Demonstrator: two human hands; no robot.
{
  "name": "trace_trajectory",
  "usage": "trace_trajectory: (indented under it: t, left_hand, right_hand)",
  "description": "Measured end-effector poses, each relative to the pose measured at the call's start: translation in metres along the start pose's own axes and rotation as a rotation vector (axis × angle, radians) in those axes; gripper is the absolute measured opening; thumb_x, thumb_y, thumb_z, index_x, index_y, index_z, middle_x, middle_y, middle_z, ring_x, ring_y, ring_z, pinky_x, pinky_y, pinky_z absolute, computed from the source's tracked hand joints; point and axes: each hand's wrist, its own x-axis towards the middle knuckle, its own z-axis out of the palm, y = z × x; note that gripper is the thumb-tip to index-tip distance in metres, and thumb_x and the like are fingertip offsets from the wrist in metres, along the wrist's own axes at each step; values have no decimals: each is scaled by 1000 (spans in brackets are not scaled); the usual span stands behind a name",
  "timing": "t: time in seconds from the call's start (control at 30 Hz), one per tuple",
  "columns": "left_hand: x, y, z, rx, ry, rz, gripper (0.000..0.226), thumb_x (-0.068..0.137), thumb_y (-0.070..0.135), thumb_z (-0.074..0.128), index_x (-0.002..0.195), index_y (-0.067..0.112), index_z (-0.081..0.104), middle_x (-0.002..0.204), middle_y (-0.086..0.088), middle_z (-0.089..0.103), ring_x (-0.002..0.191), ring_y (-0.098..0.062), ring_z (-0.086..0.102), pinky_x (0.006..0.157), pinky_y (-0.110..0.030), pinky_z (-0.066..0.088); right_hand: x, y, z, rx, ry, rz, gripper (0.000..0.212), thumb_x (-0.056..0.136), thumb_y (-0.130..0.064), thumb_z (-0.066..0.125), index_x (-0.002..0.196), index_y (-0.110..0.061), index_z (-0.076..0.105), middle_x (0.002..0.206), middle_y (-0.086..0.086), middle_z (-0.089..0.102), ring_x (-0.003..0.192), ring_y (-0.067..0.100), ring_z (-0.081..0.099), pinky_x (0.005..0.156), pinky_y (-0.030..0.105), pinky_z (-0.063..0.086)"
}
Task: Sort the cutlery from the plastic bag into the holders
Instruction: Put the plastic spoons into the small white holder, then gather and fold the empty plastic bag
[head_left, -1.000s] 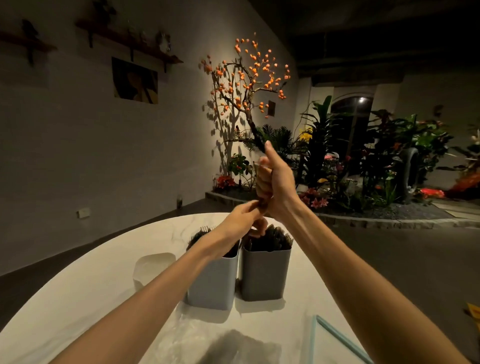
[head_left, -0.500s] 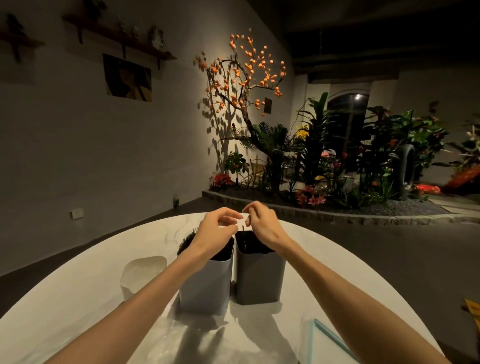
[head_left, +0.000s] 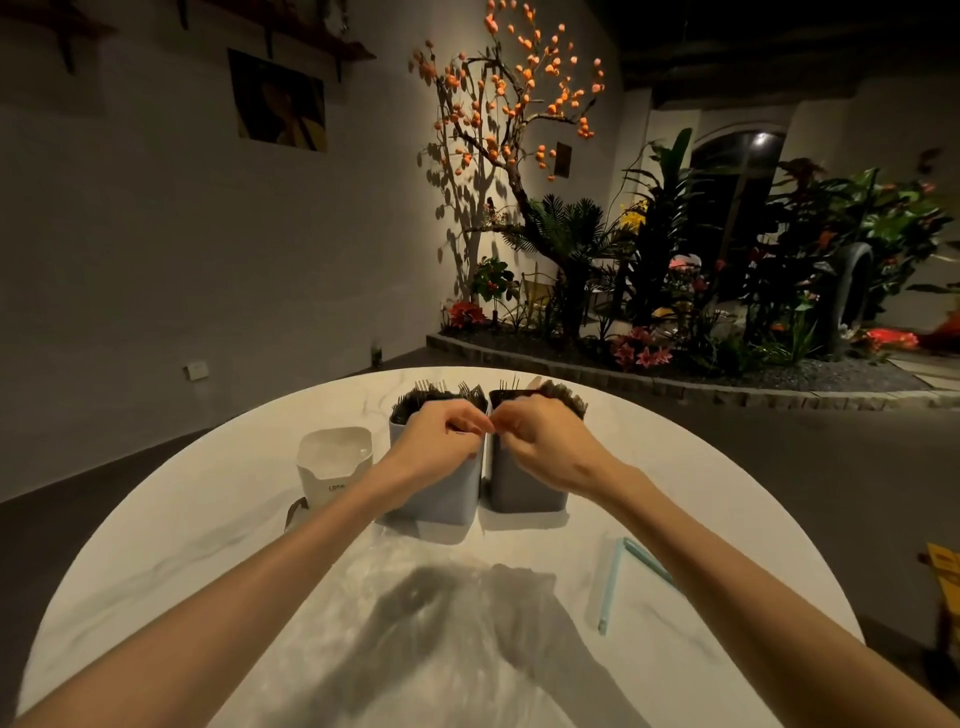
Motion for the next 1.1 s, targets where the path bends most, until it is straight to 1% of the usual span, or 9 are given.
trace_trajectory:
  t: [0.13, 0.27, 0.37, 0.47, 0.63, 0.73, 0.83, 0.93, 1.1]
  left_hand:
    - [-53, -1, 12, 212, -163, -112, 4, 90, 27, 70, 90, 29, 67, 95, 2, 72, 74, -9, 68, 66, -27, 57]
    - [-121, -6, 28, 639, -406, -223, 76, 62, 83, 70, 113, 28, 53, 106, 9, 60, 93, -11, 59, 76, -32, 51]
    - [-156, -14, 35, 784, -566, -261, 63, 72, 58, 79, 119, 26, 52, 115, 3, 59, 98, -15, 58, 82, -31, 52]
    - [-167, -21, 28, 653, -344, -229, 11, 87, 19, 66, 96, 25, 63, 103, 4, 64, 90, -12, 62, 69, -21, 49]
    - [-168, -8, -5, 319, 167, -66, 9, 92, 13, 63, 86, 20, 62, 84, 2, 68, 74, -17, 64, 65, -27, 52]
    - [-174, -3, -37, 211, 339, -46, 15, 91, 6, 64, 85, 19, 59, 81, 1, 67, 72, -16, 67, 63, -26, 50]
    - [-185, -13, -73, 230, 514, -14, 12, 92, 4, 62, 89, 14, 55, 83, -3, 64, 74, -22, 63, 64, -36, 52]
    - [-199, -26, -97, 253, 603, -29, 13, 95, 7, 60, 94, 16, 51, 86, -1, 61, 78, -25, 62, 66, -43, 56]
    - [-207, -38, -104, 105, 544, -64, 17, 96, 6, 59, 105, 19, 55, 82, -5, 69, 84, -26, 66, 78, -39, 55]
  right_hand:
    - [-47, -20, 10, 67, -163, 110, 24, 95, -19, 53, 107, -20, 74, 100, -1, 75, 83, 13, 69, 78, 37, 59]
    - [-100, -36, 26, 174, -447, 311, 21, 101, -24, 52, 104, -9, 67, 78, 4, 75, 60, 13, 69, 61, 27, 59]
    - [-129, -46, 41, 160, -718, 383, 23, 101, -24, 54, 100, -7, 70, 89, 9, 76, 65, 12, 70, 65, 22, 59]
    - [-144, -54, 59, 159, -654, 275, 22, 98, -28, 60, 110, -14, 73, 105, 2, 72, 91, 16, 68, 87, 27, 58]
    - [-143, -86, 65, 293, -380, 152, 32, 93, -29, 65, 125, -27, 65, 131, -4, 58, 115, 11, 55, 103, 28, 49]
    - [-136, -104, 65, 200, -415, 26, 58, 85, -21, 68, 140, -29, 53, 150, -5, 46, 137, 16, 40, 116, 35, 33]
    - [-133, -110, 69, -50, -546, -9, 68, 86, -30, 62, 151, -29, 41, 156, 0, 42, 145, 24, 33, 121, 43, 26]
    - [-128, -113, 78, -134, -642, 65, 56, 93, -44, 56, 146, -26, 48, 147, 5, 52, 130, 29, 50, 110, 45, 41]
    - [-104, -137, 97, 3, -468, -19, 42, 101, -36, 52, 140, -21, 55, 142, 3, 57, 127, 25, 53, 108, 39, 43]
